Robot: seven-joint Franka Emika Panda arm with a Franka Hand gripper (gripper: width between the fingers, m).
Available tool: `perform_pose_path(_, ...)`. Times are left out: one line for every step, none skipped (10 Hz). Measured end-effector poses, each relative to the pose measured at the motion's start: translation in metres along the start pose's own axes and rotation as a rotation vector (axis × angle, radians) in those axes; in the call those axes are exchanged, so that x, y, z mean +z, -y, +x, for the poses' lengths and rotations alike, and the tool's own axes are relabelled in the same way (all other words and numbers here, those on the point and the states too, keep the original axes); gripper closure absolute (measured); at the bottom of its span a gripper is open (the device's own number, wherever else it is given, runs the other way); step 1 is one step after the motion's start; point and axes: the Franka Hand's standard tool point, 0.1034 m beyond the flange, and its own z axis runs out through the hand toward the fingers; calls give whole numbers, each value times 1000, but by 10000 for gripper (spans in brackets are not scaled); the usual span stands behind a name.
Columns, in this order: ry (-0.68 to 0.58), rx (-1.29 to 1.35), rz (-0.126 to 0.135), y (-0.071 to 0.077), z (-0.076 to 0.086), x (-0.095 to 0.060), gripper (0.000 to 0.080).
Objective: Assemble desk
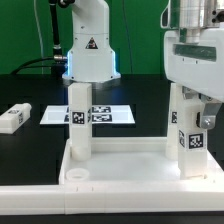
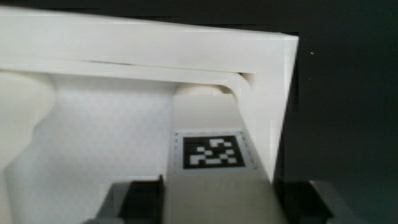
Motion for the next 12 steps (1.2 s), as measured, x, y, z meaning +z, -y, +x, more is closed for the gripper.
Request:
perform_pose_path(0,50,-2,0,-2,0,509)
perform_pose_path(-1,34,-1,0,-2,0,509)
perform_pose_path(-8,-95,6,1,-1,1,409)
perform_pose_path(-12,-243,20,3,-2,1,272)
perform_pose_path(-15,-419,25,4,-4,0,272)
perform_pose_path(-15,-538,26,3,-6,1,176)
perform_pose_path(-16,-566,26,4,-5,1,157)
perform_pose_path(-18,-628,25,4,-4,1,157)
perform_pose_path(-19,-688,24,4,-4,1,151)
perform_pose_path(-21,-738,24,4,-3,1,151)
perform_pose_path(-27,-876,14,4,-1,1,150)
perform_pose_path(-39,-1054,-3,6,4,-1,150)
